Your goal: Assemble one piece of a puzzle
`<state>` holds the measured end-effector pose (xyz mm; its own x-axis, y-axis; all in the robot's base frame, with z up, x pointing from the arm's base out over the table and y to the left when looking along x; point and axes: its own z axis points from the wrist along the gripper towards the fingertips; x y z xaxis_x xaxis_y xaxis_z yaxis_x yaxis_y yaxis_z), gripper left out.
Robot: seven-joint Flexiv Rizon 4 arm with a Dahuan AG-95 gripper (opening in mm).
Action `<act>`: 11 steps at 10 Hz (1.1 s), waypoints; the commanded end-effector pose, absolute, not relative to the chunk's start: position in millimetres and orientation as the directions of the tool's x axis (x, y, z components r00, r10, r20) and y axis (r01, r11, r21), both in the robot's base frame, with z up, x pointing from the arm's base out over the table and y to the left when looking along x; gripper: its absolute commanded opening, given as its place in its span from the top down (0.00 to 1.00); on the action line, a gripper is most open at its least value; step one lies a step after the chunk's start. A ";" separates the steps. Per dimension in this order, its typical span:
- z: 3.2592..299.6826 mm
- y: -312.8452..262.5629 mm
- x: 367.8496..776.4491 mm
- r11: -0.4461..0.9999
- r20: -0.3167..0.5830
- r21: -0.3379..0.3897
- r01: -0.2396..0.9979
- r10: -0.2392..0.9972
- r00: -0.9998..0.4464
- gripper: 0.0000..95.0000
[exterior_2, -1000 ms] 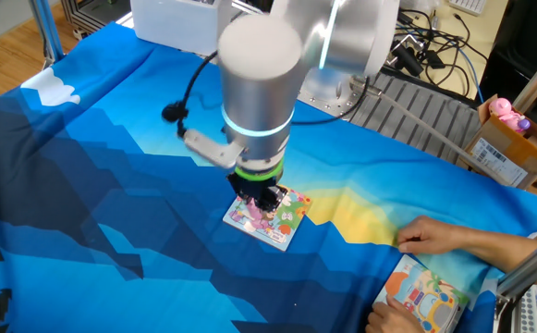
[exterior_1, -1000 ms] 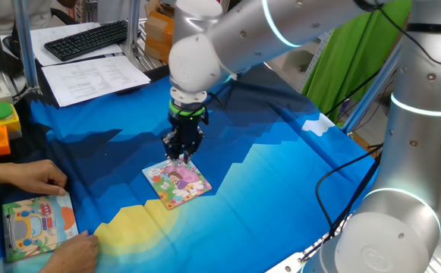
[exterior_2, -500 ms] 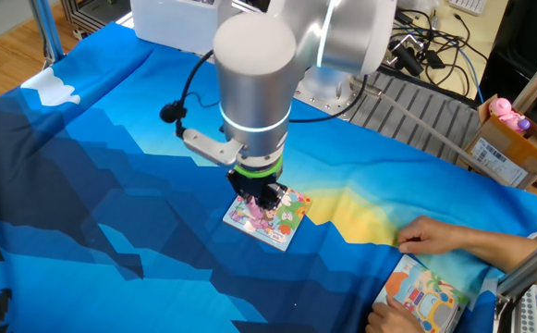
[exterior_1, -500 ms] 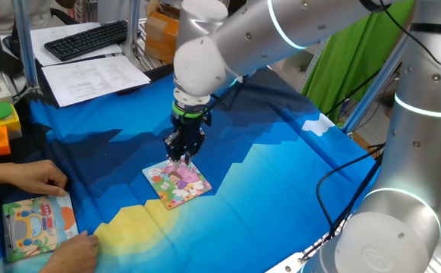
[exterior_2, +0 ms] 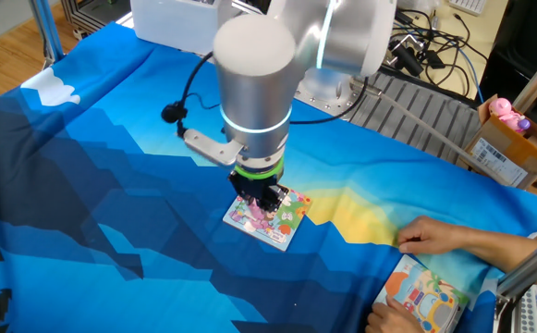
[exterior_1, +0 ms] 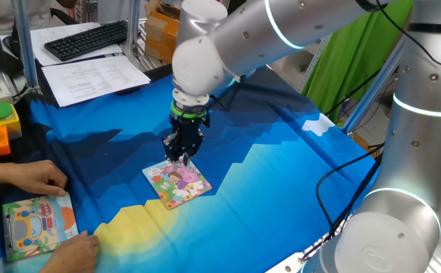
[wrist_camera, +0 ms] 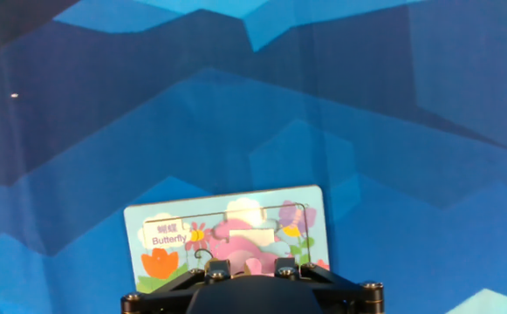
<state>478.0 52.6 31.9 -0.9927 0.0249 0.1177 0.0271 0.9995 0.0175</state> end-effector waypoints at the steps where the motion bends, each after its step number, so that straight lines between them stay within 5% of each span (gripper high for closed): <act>1: 32.6 52.8 479.4 1.000 0.141 0.020 -0.001 -0.004 -0.990 1.00; 11: 32.6 52.8 479.4 0.998 0.188 0.058 -0.031 -0.041 -0.981 1.00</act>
